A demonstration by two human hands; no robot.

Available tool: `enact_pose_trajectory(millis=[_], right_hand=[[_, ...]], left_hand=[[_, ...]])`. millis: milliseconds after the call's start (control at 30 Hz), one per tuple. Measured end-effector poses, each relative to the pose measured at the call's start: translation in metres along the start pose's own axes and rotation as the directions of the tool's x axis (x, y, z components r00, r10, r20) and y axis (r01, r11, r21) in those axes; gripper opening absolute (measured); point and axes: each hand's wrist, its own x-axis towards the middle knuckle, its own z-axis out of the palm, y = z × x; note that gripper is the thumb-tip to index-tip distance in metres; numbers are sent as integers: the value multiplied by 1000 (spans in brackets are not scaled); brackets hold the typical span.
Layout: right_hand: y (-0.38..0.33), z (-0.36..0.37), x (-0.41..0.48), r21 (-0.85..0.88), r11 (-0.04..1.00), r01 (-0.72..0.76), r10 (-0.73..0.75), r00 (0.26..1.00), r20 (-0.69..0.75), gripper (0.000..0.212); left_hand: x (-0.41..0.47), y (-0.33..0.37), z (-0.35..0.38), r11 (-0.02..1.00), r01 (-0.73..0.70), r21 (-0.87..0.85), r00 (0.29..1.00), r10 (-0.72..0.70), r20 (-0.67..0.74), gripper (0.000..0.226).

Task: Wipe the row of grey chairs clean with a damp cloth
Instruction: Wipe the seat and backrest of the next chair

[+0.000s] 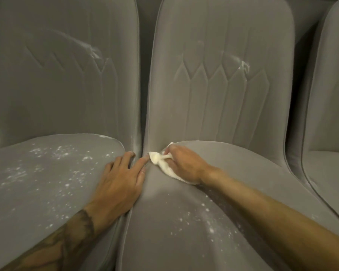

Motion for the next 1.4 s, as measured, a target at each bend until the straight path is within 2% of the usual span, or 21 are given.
enact_pose_trajectory(millis=[100,133,200,333,400,500,567,700,767,833,867,1033,1100,1167,1200,1267,1333,1400], right_hand=[[11,-11,16,-42,977,-209,207,977,-58,33],[5,-8,21,-45,974,-223,219,972,-85,32],[-14,7,20,-14,989,-149,147,984,-103,27],[-20,14,-12,30,996,81,-81,997,-2,26],[-9,1,-8,-1,999,32,-32,999,18,27],[-4,-7,9,-35,990,-137,135,989,-53,25],[-22,5,9,-10,995,-98,97,992,-80,22],[-30,16,-17,15,995,101,-101,995,4,21],[-25,4,-9,15,1000,20,-21,1000,22,27],[-21,-2,-1,-6,995,-103,103,994,-40,32],[-25,1,0,-25,993,-114,112,992,-65,32],[-35,14,-31,10,996,93,-94,995,32,28],[-18,1,-24,-7,1000,-8,8,999,31,31],[-5,-7,-15,-48,979,-197,195,980,-41,35],[-6,-5,-13,-69,968,-241,234,968,-86,36],[-19,5,-16,-87,977,-195,184,976,-119,32],[-26,14,-31,-68,995,-79,73,994,-84,28],[-16,7,-41,-35,998,-56,54,997,-54,28]], left_hand=[[-1,1,-1,1000,-16,-24,1000,16,5,62],[-1,1,-2,999,-19,-31,1000,19,4,62],[-1,0,-2,999,-29,-24,1000,29,-4,62],[-6,0,-4,998,-58,17,998,58,-13,61],[-7,-2,-3,998,-58,16,998,58,-4,61],[-2,-1,0,999,-35,-20,999,35,-4,52],[-1,-2,1,999,-30,-17,999,30,-18,51],[-2,-1,0,999,-40,-7,999,40,-23,57],[0,-4,3,999,-29,-17,999,28,-19,52],[1,-1,3,999,-13,-35,1000,13,-4,49],[1,-1,3,999,-10,-43,1000,10,-4,49],[0,-2,2,999,-7,-51,1000,7,-16,50],[1,-2,2,997,-2,-74,1000,1,-15,47],[1,1,2,996,6,-86,1000,-7,-7,48],[1,1,1,996,8,-89,1000,-8,-7,49],[0,0,1,995,7,-101,1000,-8,-15,49],[0,1,1,994,1,-107,1000,-4,-24,49],[0,-1,2,993,3,-114,1000,-5,-17,49]])
